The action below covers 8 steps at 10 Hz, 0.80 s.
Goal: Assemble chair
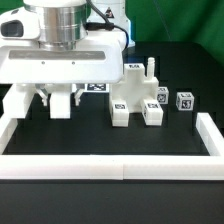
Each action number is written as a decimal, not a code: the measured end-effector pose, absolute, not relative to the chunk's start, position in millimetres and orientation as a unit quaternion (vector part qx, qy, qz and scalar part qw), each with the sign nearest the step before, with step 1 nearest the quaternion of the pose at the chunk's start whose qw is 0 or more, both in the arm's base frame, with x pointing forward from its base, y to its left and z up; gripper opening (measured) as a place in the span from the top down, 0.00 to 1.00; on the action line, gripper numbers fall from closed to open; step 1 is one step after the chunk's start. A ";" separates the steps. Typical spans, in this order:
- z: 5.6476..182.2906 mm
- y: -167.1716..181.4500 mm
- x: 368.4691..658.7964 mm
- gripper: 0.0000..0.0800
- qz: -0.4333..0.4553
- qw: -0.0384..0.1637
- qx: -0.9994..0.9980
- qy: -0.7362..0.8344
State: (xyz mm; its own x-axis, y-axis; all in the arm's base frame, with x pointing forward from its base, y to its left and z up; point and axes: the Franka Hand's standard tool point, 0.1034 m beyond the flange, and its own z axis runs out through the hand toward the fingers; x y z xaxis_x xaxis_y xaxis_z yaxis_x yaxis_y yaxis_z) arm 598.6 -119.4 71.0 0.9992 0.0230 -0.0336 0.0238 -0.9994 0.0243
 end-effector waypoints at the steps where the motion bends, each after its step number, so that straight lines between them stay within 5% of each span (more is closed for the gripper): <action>1: 70.5 -119.4 598.4 0.64 -0.017 0.012 1.000 0.012; 8: 147.2 -55.8 573.5 0.64 -0.013 -0.017 0.998 -0.053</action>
Offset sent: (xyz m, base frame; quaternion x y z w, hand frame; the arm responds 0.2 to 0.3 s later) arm -0.0433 0.0184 0.0432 -0.0056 -0.0219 0.0530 0.9983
